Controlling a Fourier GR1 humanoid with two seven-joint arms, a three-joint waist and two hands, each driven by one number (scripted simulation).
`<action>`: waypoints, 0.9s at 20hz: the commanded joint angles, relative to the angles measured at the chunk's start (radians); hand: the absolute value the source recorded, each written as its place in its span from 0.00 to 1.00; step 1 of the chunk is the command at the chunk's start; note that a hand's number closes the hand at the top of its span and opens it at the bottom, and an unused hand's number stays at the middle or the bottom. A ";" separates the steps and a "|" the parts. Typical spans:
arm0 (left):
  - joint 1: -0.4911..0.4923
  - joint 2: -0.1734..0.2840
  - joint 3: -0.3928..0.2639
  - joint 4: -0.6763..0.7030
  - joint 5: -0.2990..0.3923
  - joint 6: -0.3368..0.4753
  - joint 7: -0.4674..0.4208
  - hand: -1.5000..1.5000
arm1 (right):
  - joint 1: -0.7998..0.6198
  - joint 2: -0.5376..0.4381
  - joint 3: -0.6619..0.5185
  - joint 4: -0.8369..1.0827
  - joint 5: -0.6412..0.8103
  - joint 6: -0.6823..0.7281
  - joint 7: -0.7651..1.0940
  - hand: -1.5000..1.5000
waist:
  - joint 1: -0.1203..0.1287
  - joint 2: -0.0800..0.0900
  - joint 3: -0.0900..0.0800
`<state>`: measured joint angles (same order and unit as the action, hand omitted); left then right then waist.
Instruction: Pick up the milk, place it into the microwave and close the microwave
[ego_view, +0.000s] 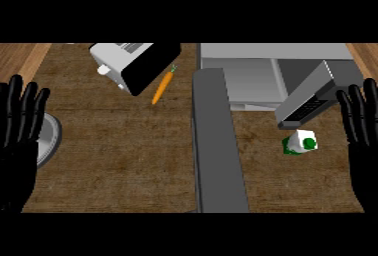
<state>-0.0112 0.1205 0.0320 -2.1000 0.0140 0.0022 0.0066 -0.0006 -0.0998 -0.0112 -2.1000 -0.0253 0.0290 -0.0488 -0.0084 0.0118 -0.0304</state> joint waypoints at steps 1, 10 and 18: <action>0.029 0.008 0.031 0.013 0.043 -0.032 -0.030 0.00 | -0.014 -0.028 -0.033 0.054 -0.010 0.029 -0.026 0.00 | 0.011 -0.011 0.030; 0.104 -0.107 -0.049 0.066 0.052 0.006 -0.021 0.00 | 0.013 -0.080 -0.012 0.072 -0.420 0.298 0.108 0.00 | 0.011 -0.012 0.031; 0.184 -0.073 0.002 -0.062 0.133 -0.052 0.033 0.00 | 0.055 -0.018 0.010 0.042 -0.329 0.276 0.084 0.00 | 0.009 -0.013 0.030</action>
<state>0.1704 0.0430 0.0244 -2.1209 0.1275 -0.0425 -0.0001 0.0237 -0.1510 -0.0175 -2.0502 -0.4023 0.3040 0.0641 0.0026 -0.0008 -0.0004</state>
